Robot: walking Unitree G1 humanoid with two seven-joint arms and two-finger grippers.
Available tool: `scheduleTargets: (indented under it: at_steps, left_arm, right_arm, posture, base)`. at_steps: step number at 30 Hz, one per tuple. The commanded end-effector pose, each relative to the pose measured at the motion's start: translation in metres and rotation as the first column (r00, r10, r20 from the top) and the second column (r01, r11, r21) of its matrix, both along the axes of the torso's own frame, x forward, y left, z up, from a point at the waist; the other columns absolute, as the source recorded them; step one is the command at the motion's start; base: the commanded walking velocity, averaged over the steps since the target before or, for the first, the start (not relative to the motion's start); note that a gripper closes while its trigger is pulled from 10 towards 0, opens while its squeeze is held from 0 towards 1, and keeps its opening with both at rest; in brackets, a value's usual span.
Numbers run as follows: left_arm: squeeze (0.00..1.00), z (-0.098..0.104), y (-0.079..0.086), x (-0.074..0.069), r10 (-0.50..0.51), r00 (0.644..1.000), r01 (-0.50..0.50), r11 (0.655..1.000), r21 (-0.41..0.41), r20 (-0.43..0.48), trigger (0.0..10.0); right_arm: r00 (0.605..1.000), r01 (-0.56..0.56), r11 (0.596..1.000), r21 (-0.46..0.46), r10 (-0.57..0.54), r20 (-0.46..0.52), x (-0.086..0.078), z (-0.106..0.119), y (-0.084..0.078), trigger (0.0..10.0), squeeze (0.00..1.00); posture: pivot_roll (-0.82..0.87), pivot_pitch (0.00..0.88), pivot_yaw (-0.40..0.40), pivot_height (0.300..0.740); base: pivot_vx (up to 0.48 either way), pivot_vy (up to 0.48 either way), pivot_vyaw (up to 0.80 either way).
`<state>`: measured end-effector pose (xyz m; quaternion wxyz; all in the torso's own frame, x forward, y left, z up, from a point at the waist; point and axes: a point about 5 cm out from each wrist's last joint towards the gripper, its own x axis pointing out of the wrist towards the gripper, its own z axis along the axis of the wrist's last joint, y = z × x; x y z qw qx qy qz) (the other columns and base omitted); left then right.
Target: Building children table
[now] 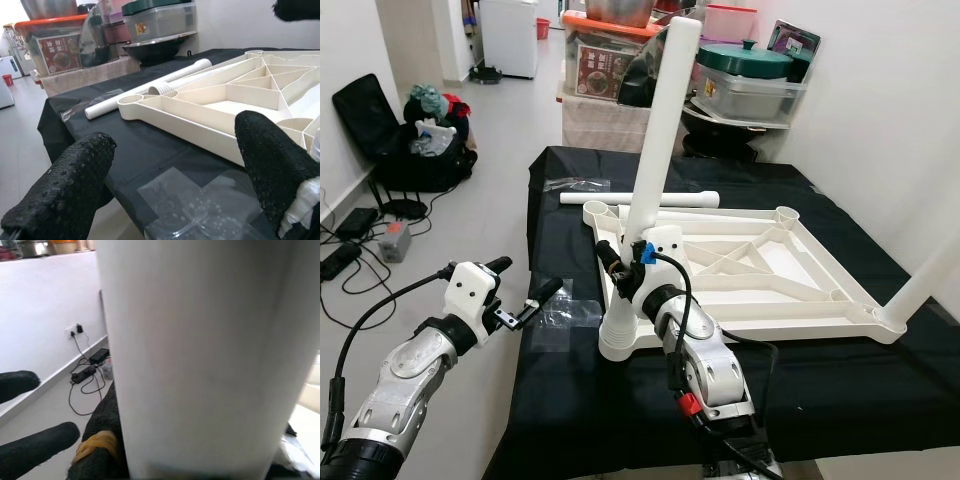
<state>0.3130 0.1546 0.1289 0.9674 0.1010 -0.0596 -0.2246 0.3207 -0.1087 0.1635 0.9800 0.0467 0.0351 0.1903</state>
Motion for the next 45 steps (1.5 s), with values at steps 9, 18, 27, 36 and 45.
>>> scheduleTargets:
  at_steps: [9,18,27,36,45]
  left_arm:
    - [0.0,-0.001,0.001,0.001,0.001,1.0,-0.001,1.0,0.008,-0.004,10.0]
    - [0.0,0.001,-0.002,0.004,-0.005,1.0,0.005,1.0,0.007,0.001,10.0]
    - [0.0,0.001,-0.001,0.005,-0.002,1.0,0.002,1.0,0.009,0.002,10.0]
    - [0.0,0.0,-0.002,0.005,-0.004,1.0,0.004,1.0,0.007,0.003,10.0]
    - [0.0,0.0,-0.002,0.006,-0.004,1.0,0.004,1.0,0.01,0.004,10.0]
  right_arm:
    - [0.916,0.286,0.951,-0.118,-0.308,-0.256,-0.003,-0.053,-0.034,10.0,0.0]
    - [0.878,0.38,0.914,-0.145,-0.405,-0.256,-0.006,-0.055,-0.038,10.0,0.0]
    - [0.882,0.385,0.905,-0.178,-0.418,-0.217,-0.006,-0.051,-0.035,10.0,0.0]
    - [0.879,0.394,0.896,-0.207,-0.433,-0.2,-0.005,-0.049,-0.036,10.0,0.0]
    - [0.867,0.421,0.885,-0.201,-0.457,-0.197,-0.005,-0.048,-0.039,10.0,0.0]
  posture:
    - [0.05,0.0,-0.101,0.74]
    - [0.05,0.0,-0.096,0.74]
    - [0.04,0.0,-0.095,0.74]
    - [0.05,0.0,-0.098,0.74]
    - [0.04,0.0,-0.096,0.74]
  base:
    - [0.0,0.0,0.0]
    - [0.0,0.0,0.0]
    - [0.0,0.0,0.0]
    - [0.0,0.0,0.0]
    - [0.0,0.0,0.0]
